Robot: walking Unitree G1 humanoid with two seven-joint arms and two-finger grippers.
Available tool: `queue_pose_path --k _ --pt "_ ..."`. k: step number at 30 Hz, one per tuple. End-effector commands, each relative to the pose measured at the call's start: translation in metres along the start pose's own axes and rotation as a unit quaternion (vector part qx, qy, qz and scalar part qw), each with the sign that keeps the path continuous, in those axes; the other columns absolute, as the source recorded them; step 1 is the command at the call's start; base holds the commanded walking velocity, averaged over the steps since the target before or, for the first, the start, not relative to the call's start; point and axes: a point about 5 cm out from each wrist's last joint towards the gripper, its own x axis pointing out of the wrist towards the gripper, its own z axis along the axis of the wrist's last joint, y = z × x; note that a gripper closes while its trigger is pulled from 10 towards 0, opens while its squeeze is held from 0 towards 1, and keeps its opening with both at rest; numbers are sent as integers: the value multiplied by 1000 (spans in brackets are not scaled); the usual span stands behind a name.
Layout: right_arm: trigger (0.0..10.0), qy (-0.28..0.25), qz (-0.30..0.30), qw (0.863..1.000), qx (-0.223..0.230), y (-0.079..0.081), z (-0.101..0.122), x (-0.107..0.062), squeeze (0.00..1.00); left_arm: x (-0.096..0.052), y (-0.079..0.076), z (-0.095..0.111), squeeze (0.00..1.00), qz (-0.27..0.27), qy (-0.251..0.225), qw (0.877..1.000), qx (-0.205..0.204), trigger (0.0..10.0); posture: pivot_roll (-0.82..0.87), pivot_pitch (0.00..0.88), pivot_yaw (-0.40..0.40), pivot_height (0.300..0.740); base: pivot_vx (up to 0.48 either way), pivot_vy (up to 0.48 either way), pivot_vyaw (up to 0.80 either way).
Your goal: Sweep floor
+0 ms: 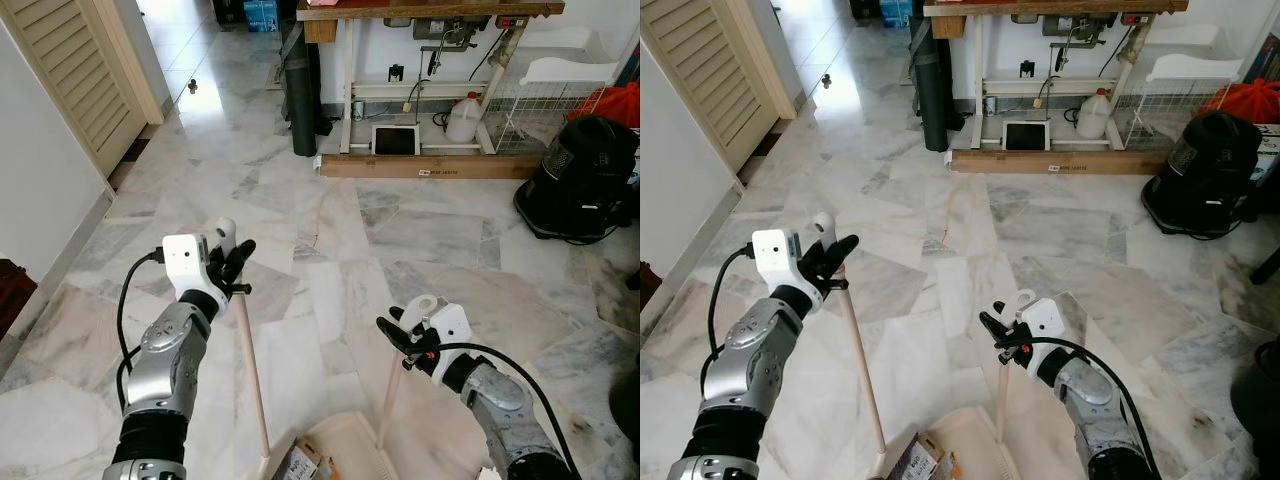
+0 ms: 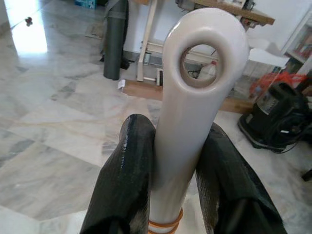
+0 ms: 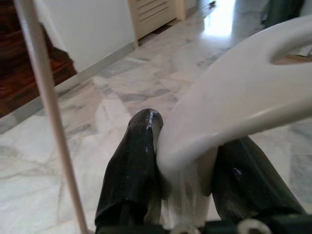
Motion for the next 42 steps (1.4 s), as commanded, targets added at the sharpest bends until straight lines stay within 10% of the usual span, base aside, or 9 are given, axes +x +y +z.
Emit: queue_pose_path --k 1,26,42 --pt "10000 -17 18 1000 4 3 7 3 0 7 -15 2 0 -16 -34 993 -116 10000 -61 51 59 740 0 0 0" --pt "10000 -66 -76 995 10 -21 25 -1 0 3 -6 17 0 30 -105 986 -126 10000 -60 44 65 740 0 0 0" --pt "10000 -29 -53 998 -31 -7 13 4 0 -17 47 43 0 101 -91 989 63 10000 -40 62 70 740 0 0 0"
